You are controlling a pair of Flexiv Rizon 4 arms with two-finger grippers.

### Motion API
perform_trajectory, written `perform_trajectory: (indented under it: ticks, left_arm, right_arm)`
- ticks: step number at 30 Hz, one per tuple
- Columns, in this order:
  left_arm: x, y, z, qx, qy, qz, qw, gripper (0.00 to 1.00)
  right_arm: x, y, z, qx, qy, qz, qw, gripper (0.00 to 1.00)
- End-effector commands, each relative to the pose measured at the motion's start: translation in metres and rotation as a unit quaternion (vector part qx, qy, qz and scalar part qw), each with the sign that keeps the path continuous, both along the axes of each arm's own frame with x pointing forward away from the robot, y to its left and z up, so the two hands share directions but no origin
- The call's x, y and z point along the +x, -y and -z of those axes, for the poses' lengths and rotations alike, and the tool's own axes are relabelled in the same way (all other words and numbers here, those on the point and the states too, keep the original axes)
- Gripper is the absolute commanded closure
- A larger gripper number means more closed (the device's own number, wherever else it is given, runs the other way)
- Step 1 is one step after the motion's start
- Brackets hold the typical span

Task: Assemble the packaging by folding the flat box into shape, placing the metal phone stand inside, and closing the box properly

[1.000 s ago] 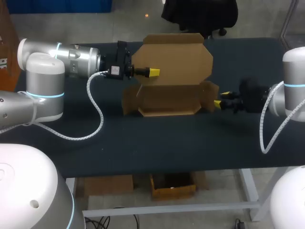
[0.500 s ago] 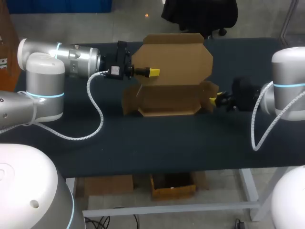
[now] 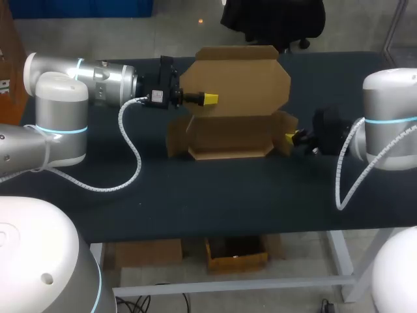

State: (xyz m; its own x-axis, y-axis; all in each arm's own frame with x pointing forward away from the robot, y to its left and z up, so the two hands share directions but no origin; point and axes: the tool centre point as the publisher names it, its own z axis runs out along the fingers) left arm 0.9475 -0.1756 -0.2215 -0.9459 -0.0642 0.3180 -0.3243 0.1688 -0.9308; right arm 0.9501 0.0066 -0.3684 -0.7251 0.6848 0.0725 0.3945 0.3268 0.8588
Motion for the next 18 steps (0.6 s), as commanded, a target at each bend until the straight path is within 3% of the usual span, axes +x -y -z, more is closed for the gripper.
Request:
perform_trajectory:
  ticks: [1, 6, 9, 12, 14, 18]
  left_arm:
    - [0.000, 0.001, 0.002, 0.000, 0.000, 0.000, 1.000, 1.00]
    - [0.000, 0.001, 0.002, 0.000, 0.000, 0.000, 1.000, 1.00]
    - [0.000, 0.001, 0.002, 0.000, 0.000, 0.000, 1.000, 1.00]
    - [0.000, 0.001, 0.002, 0.000, 0.000, 0.000, 1.000, 1.00]
    - [0.000, 0.001, 0.002, 0.000, 0.000, 0.000, 1.000, 1.00]
    - [0.000, 0.001, 0.002, 0.000, 0.000, 0.000, 1.000, 1.00]
  right_arm:
    - [-0.006, -0.009, 0.001, 0.000, 0.005, 0.010, 1.000, 1.00]
    - [-0.008, -0.013, -0.001, 0.001, 0.005, 0.022, 1.000, 0.98]
    - [-0.011, -0.017, -0.002, 0.002, 0.005, 0.028, 1.000, 0.88]
    - [-0.014, -0.020, -0.002, 0.003, 0.004, 0.033, 0.999, 0.87]
    - [-0.015, -0.023, -0.003, 0.002, 0.003, 0.036, 0.999, 0.73]
    - [-0.018, -0.028, -0.005, 0.002, 0.003, 0.038, 0.999, 0.69]
